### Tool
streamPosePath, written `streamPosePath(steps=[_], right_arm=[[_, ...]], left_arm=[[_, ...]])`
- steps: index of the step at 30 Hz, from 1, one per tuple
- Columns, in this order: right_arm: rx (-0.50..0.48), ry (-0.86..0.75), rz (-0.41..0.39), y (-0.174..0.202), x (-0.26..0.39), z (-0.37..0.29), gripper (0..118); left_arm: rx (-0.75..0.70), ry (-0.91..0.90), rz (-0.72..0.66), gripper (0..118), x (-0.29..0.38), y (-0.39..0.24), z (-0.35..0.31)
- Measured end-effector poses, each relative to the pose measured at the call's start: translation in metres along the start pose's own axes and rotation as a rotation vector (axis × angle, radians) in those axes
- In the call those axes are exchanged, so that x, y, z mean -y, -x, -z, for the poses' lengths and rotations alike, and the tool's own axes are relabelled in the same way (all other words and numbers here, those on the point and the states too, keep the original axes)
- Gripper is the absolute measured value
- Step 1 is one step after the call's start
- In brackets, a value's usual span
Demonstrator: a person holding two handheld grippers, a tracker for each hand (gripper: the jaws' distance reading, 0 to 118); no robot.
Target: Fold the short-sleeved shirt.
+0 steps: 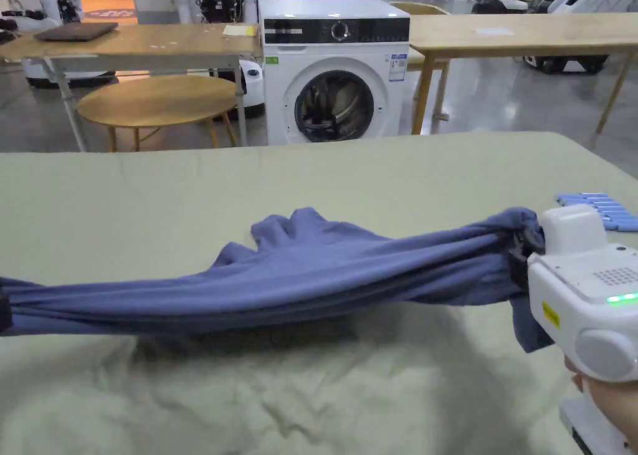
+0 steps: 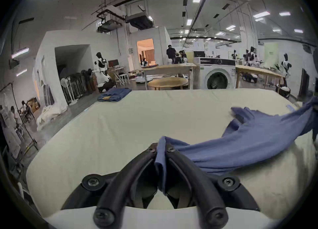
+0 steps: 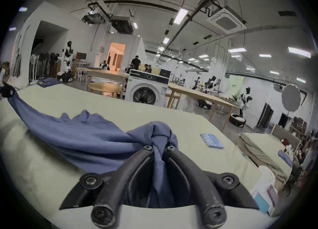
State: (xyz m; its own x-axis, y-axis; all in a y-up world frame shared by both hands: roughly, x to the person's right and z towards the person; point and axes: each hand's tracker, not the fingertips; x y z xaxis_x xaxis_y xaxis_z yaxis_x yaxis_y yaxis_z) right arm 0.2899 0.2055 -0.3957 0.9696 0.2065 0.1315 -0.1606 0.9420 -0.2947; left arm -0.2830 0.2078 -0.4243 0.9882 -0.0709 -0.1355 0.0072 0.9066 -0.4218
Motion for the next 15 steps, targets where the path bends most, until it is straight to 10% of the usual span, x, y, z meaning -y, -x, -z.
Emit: streamPosePath(steps=[15], right_arm=[[-0.09, 0.228, -0.059, -0.038, 0.138, -0.196, 5]], left_arm=[[0.1, 0.151, 0.01, 0, 0.15, 0.042, -0.189]])
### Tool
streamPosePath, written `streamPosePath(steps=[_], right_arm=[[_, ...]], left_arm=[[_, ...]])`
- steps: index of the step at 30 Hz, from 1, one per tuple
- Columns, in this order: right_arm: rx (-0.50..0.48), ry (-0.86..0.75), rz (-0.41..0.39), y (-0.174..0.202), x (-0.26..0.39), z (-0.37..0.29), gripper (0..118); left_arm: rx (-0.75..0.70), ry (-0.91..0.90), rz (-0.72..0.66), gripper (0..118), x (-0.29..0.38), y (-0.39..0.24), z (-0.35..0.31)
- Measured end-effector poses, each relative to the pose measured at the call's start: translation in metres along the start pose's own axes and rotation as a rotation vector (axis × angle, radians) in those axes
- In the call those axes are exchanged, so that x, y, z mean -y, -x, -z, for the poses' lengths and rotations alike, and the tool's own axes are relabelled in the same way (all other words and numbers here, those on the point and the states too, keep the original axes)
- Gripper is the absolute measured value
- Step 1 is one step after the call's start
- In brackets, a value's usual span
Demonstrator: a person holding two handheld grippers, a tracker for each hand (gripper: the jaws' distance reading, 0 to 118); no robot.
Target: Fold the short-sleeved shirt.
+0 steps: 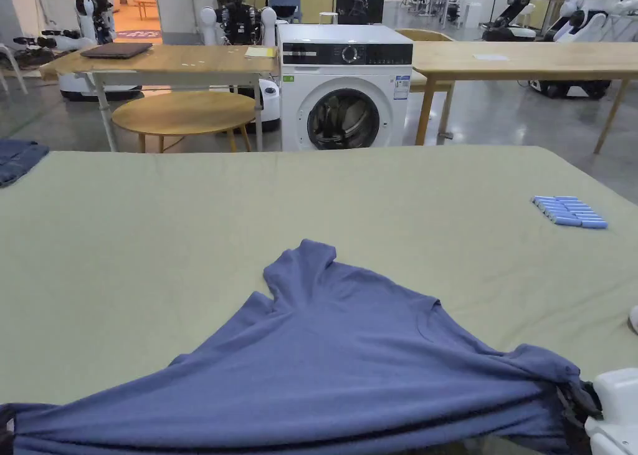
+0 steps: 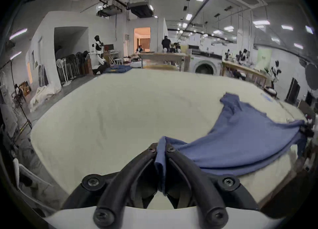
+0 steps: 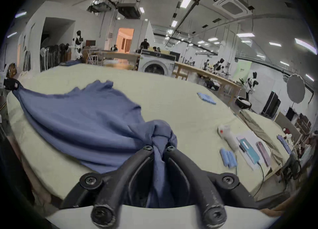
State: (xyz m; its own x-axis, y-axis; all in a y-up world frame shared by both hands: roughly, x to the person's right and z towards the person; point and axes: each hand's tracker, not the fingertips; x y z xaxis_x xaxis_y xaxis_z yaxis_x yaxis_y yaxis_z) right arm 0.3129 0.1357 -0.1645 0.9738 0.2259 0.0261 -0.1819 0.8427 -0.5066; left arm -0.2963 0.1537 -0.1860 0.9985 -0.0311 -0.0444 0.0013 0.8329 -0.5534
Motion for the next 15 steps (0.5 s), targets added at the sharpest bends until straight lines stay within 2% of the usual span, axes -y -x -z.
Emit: streamPosePath(steps=[3, 6, 7, 8, 9, 10, 11, 12, 13, 15], right_arm=[[0.025, 0.039, -0.099, 0.006, 0.011, 0.014, 5], [0.007, 0.093, -0.05, 0.004, 0.018, 0.023, 6], [0.005, 0.1, -0.04, 0.003, 0.02, 0.024, 10], [-0.034, 0.138, -0.012, 0.002, 0.023, 0.024, 19], [-0.065, 0.177, 0.018, 0.0, 0.027, 0.024, 42], [-0.076, 0.189, 0.054, -0.002, 0.03, 0.021, 78], [-0.068, 0.178, 0.087, -0.006, 0.033, 0.013, 94], [-0.077, 0.154, 0.142, -0.01, 0.033, 0.003, 99], [-0.119, 0.111, 0.209, -0.015, 0.031, -0.01, 100], [-0.162, 0.015, 0.305, -0.016, 0.019, -0.041, 100]], left_arm=[[-0.033, 0.061, 0.064, 0, 0.015, -0.006, 0.018], [-0.05, 0.101, 0.15, 0, 0.026, -0.013, 0.029], [-0.044, 0.11, 0.163, 11, 0.029, -0.013, 0.031], [-0.036, 0.124, 0.172, 35, 0.035, -0.008, 0.037], [-0.015, 0.163, 0.171, 72, 0.037, -0.007, 0.038], [-0.023, 0.167, 0.158, 106, 0.036, -0.005, 0.036], [-0.018, 0.152, 0.14, 110, 0.035, -0.003, 0.029], [0.0, 0.09, 0.094, 110, 0.03, 0.0, 0.014], [0.04, -0.006, 0.04, 110, 0.025, 0.002, -0.003], [0.002, -0.151, -0.023, 110, 0.014, 0.001, -0.035]])
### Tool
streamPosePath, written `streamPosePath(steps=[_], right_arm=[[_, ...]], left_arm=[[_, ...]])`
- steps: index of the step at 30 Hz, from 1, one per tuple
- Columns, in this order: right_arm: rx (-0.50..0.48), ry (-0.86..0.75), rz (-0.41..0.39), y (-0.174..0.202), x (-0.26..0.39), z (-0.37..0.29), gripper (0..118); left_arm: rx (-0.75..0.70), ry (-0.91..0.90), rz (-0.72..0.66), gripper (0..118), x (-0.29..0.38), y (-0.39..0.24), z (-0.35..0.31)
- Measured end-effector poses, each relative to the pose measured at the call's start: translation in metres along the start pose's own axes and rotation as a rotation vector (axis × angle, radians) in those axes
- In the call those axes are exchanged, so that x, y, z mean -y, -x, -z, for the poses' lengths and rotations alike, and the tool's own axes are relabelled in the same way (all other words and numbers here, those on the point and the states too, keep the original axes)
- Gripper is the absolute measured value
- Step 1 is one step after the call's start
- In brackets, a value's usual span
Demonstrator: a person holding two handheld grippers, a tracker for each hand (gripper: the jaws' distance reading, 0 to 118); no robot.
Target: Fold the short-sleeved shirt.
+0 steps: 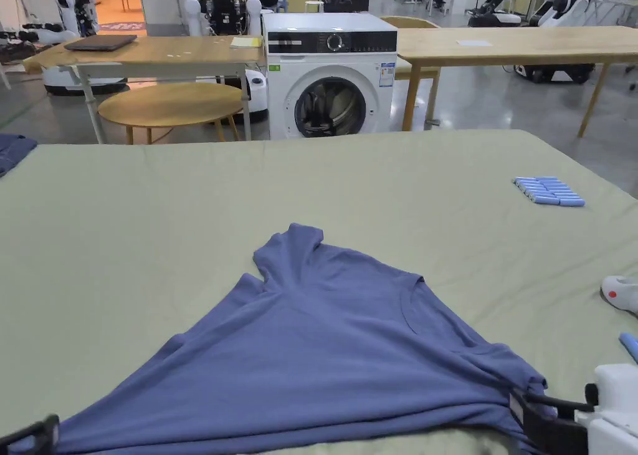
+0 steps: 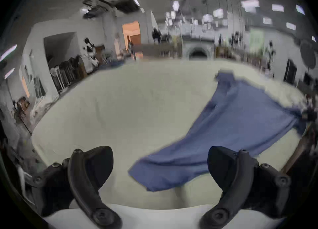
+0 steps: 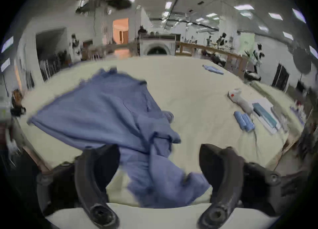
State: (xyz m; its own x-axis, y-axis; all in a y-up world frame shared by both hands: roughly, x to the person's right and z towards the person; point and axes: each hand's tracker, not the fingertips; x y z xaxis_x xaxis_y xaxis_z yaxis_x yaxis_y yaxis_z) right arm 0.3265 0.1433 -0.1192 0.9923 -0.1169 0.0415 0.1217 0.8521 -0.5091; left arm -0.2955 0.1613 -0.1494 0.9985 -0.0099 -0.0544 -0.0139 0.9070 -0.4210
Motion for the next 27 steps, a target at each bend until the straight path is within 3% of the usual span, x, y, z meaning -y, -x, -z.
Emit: streamPosePath(steps=[3, 6, 9, 10, 11, 12, 13, 14, 15, 16, 18, 21, 26, 27], right_arm=[[-0.008, -0.149, -0.041, 0.031, -0.019, -0.036, 100], [0.042, -0.262, -0.068, 0.078, -0.034, -0.05, 97], [-0.015, -0.325, -0.067, 0.123, -0.038, -0.041, 96], [-0.029, -0.328, -0.075, 0.138, -0.037, -0.035, 95], [-0.048, -0.331, -0.088, 0.152, -0.035, -0.03, 89], [-0.08, -0.332, -0.119, 0.165, -0.033, -0.023, 73], [-0.106, -0.348, -0.155, 0.177, -0.028, -0.018, 29], [-0.099, -0.357, -0.189, 0.189, -0.024, -0.014, 0], [-0.075, -0.357, -0.206, 0.2, -0.019, -0.009, 0], [-0.033, -0.381, -0.173, 0.207, -0.012, -0.006, 0], [-0.173, -0.32, -0.122, 0.218, -0.004, 0.002, 0], [-0.153, -0.292, -0.214, 0.228, -0.006, 0.009, 0], [-0.183, -0.24, -0.193, 0.228, -0.001, 0.019, 0], [-0.186, -0.231, -0.193, 0.226, -0.001, 0.021, 0]], left_arm=[[-0.043, -0.122, -0.073, 110, -0.024, -0.007, -0.041], [-0.076, -0.192, -0.013, 109, -0.034, -0.027, -0.066], [-0.111, -0.251, -0.112, 72, -0.025, -0.035, -0.072], [-0.062, -0.269, -0.152, 61, -0.019, -0.03, -0.073], [0.0, -0.291, -0.174, 24, -0.015, -0.027, -0.072], [-0.006, -0.299, -0.2, 0, -0.012, -0.025, -0.071], [-0.077, -0.286, -0.196, 0, -0.012, -0.03, -0.071], [-0.167, -0.268, -0.17, 0, -0.009, -0.03, -0.071], [-0.169, -0.27, -0.166, 0, -0.004, -0.024, -0.071], [-0.133, -0.265, -0.165, 0, 0.001, -0.018, -0.072], [-0.156, -0.219, -0.137, 0, 0.01, -0.014, -0.071], [-0.154, -0.118, -0.135, 0, 0.023, -0.004, -0.066], [-0.082, 0.058, -0.247, 0, 0.027, 0.025, -0.031], [-0.008, 0.141, -0.278, 5, 0.023, 0.035, -0.015]])
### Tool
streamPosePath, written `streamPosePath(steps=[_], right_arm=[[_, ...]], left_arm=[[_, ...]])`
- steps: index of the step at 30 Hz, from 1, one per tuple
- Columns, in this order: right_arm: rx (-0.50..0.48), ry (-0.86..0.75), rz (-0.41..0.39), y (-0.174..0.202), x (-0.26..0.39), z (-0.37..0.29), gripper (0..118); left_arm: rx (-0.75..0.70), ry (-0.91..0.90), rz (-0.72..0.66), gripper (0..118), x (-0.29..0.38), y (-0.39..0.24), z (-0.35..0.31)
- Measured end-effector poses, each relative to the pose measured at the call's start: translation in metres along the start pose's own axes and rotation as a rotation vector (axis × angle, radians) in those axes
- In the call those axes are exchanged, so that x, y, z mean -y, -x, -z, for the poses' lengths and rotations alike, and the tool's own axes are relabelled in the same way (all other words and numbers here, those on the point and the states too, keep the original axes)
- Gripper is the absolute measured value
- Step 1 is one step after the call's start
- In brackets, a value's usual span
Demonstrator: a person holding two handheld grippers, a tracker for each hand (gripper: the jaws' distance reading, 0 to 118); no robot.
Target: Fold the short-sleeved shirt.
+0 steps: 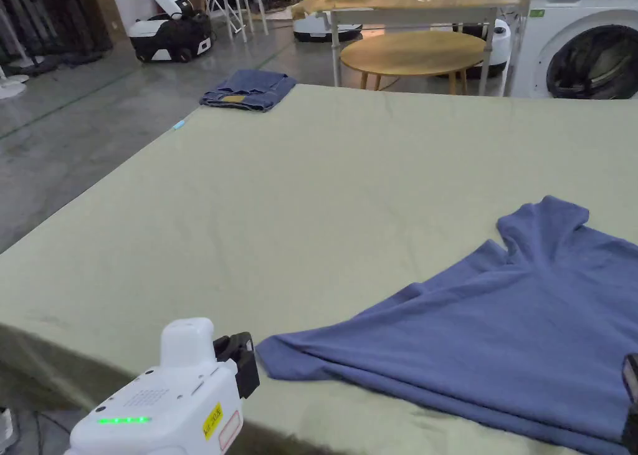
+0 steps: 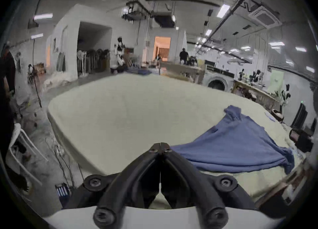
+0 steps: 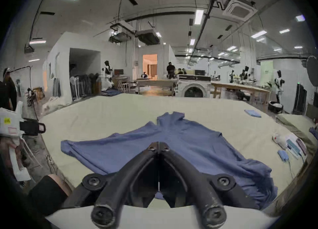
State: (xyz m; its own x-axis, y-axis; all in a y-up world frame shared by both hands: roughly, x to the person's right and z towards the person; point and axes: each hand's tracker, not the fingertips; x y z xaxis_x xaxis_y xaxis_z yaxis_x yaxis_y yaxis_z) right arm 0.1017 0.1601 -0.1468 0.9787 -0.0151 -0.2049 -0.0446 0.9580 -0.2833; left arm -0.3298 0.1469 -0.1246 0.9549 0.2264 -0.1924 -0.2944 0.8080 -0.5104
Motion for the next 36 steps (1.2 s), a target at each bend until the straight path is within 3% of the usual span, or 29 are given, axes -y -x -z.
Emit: streamPosePath(steps=[2, 3, 4, 10, 14, 16, 17, 18, 19, 21, 27, 32, 33, 35, 36], right_arm=[[0.0, 0.01, -0.004, 0.0, 0.001, 0.001, 0], [-0.001, 0.014, -0.003, -0.002, 0.001, 0.001, 0], [-0.001, 0.017, -0.004, -0.002, 0.002, 0.001, 0], [0.014, 0.024, -0.026, -0.006, 0.005, -0.001, 0], [0.027, 0.048, -0.015, -0.009, 0.007, 0.004, 0], [0.032, 0.06, -0.01, -0.01, 0.009, 0.007, 0], [0.033, 0.065, -0.008, -0.012, 0.011, 0.009, 0], [0.035, 0.07, -0.009, -0.013, 0.012, 0.011, 0], [0.036, 0.074, -0.01, -0.014, 0.013, 0.012, 0], [0.038, 0.087, -0.016, -0.016, 0.016, 0.016, 0], [0.027, 0.125, -0.035, -0.027, 0.019, 0.042, 0], [-0.023, 0.166, -0.043, -0.064, -0.02, 0.113, 1], [-0.026, 0.214, -0.077, -0.075, -0.035, 0.138, 9], [-0.053, 0.266, -0.07, -0.098, -0.058, 0.188, 73], [-0.042, 0.261, -0.052, -0.111, -0.068, 0.216, 93]], left_arm=[[0.078, 0.118, -0.091, 73, -0.012, 0.012, 0.028], [0.051, 0.117, -0.126, 88, -0.016, 0.015, 0.038], [0.04, 0.089, -0.149, 79, -0.019, 0.019, 0.047], [0.072, 0.141, -0.193, 81, -0.027, 0.02, 0.096], [0.038, 0.281, -0.001, 75, -0.002, -0.007, 0.12], [-0.076, 0.201, 0.208, 53, 0.009, -0.029, 0.114], [-0.05, 0.189, 0.231, 34, 0.011, -0.033, 0.111], [-0.017, 0.167, 0.208, 5, 0.012, -0.031, 0.104], [0.002, 0.165, 0.166, 0, 0.011, -0.029, 0.099], [0.01, 0.111, 0.131, 0, 0.012, -0.031, 0.088], [0.038, -0.033, 0.305, 0, 0.018, -0.046, 0.06], [0.048, -0.059, 0.26, 0, 0.016, -0.05, 0.05], [0.052, -0.06, 0.238, 0, 0.015, -0.049, 0.049], [0.06, -0.054, 0.201, 0, 0.013, -0.045, 0.049], [0.061, -0.05, 0.187, 0, 0.014, -0.043, 0.051]])
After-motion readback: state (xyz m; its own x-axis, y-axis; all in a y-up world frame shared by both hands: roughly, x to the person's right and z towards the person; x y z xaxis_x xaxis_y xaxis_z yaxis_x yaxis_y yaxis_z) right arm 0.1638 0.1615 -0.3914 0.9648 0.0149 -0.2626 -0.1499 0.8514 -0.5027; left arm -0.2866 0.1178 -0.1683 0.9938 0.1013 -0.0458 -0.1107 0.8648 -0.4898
